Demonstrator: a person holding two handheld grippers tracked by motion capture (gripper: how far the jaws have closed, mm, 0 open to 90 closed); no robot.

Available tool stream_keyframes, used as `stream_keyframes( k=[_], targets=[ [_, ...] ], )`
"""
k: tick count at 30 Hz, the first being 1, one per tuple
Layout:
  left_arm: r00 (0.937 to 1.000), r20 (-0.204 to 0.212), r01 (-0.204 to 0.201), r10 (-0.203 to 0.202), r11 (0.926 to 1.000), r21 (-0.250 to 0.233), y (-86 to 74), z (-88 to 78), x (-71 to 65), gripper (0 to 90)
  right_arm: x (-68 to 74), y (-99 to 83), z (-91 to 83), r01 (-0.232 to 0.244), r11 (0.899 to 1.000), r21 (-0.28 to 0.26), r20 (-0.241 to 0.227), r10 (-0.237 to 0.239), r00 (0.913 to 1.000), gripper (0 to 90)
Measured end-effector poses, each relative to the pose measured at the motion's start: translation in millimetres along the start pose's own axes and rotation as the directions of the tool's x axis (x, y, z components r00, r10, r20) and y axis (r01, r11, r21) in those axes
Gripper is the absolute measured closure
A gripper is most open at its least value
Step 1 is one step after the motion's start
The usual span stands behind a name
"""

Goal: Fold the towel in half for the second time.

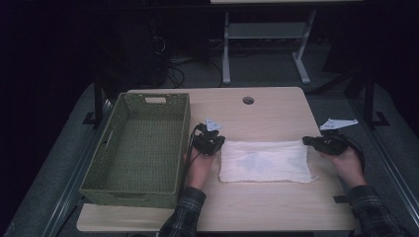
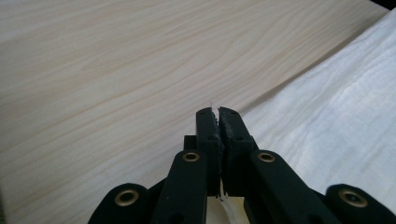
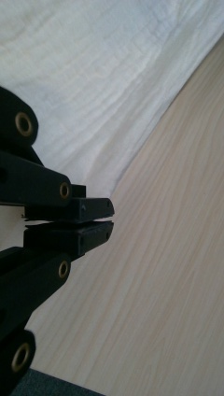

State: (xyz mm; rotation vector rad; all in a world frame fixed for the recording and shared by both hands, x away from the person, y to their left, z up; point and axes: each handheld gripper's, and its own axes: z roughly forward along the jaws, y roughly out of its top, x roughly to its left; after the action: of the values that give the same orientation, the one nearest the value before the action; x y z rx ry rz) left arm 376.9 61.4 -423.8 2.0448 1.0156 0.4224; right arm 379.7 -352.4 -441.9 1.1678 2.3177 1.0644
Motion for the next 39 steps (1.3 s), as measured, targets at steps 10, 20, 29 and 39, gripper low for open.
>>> stream_keyframes(
  k=[10, 20, 29, 39],
  targets=[
    [0.9997, 0.014, -0.022, 0.022, 0.9991, -0.035, -6.7, -22.1, -10.7, 87.5, 16.2, -8.1, -24.9, 0.023, 0.999, -0.024, -0.011, -0.023, 0.9997, 86.7],
    [0.9984, 0.007, -0.056, 0.056, 0.9981, -0.027, -21.8, -34.4, -26.3, 87.5, 30.6, -23.9, -34.8, 0.039, 0.999, 0.001, -0.034, -0.039, 0.9987, 86.5],
    [0.9963, 0.0, -0.086, 0.086, 0.9963, 0.0, -33.1, -41.2, -37.9, 87.4, 42.2, -36.7, -42.1, 0.057, 0.998, 0.03, -0.048, -0.056, 0.9973, 86.5],
    [0.9961, 0.012, -0.088, 0.088, 0.9951, 0.044, -49.2, -40.6, -44.7, 87.2, 50.4, -45.4, -46.2, 0.066, 0.997, 0.05, -0.063, -0.062, 0.9961, 86.4]
  ],
)
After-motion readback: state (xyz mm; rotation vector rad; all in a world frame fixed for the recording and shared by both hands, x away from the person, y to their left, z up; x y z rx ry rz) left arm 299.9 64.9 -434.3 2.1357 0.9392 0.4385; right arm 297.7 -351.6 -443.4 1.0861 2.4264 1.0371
